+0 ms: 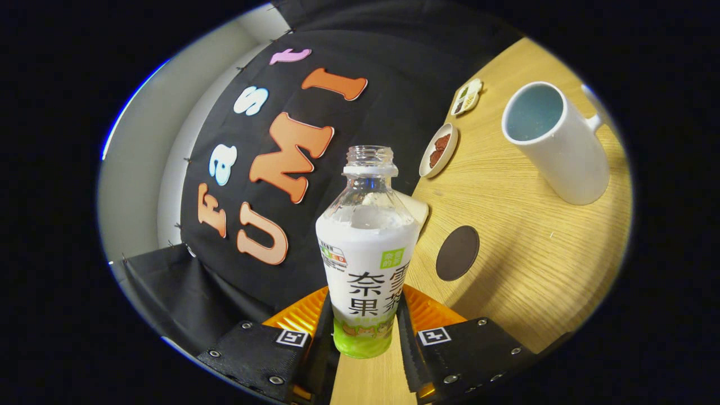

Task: Take the bottle from table, then pour the juice into the cup, finally place the bottle on the coaster

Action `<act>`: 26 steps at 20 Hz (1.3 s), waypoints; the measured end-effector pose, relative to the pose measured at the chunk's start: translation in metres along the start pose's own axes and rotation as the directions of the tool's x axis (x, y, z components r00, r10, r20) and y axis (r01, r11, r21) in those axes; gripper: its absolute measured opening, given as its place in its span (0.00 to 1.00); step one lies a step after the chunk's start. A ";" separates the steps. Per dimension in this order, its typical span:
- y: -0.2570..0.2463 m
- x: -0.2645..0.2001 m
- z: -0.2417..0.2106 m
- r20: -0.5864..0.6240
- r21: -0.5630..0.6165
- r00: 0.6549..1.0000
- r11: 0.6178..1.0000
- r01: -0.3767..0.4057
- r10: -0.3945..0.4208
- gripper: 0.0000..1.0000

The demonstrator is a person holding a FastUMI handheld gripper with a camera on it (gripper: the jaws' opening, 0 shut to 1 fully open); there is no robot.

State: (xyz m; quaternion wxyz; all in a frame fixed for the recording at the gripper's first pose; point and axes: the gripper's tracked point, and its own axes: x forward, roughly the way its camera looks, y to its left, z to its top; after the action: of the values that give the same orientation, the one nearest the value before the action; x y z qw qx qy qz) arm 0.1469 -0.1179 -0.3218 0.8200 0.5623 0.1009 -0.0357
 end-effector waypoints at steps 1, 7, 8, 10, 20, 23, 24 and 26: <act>-0.002 0.001 0.004 0.008 0.031 1.000 1.000 0.003 -0.004 0.56; -0.009 -0.004 0.023 0.052 0.179 0.999 0.984 0.009 -0.018 0.56; -0.011 -0.003 0.027 0.059 0.208 0.998 0.978 0.007 -0.020 0.56; -0.011 -0.002 0.032 0.074 0.256 0.997 0.967 0.005 -0.024 0.56; -0.001 -0.004 0.047 0.115 0.442 0.993 0.896 -0.050 -0.002 0.56; 0.001 -0.006 0.054 0.127 0.478 0.992 0.876 -0.059 -0.003 0.56; 0.001 -0.007 0.058 0.131 0.484 0.991 0.873 -0.063 -0.001 0.56; 0.006 -0.008 0.062 0.131 0.494 0.991 0.867 -0.068 0.003 0.56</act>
State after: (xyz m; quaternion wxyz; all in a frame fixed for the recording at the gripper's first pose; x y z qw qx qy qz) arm 0.1477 -0.1742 -0.2928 0.6529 0.7527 0.0260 -0.0808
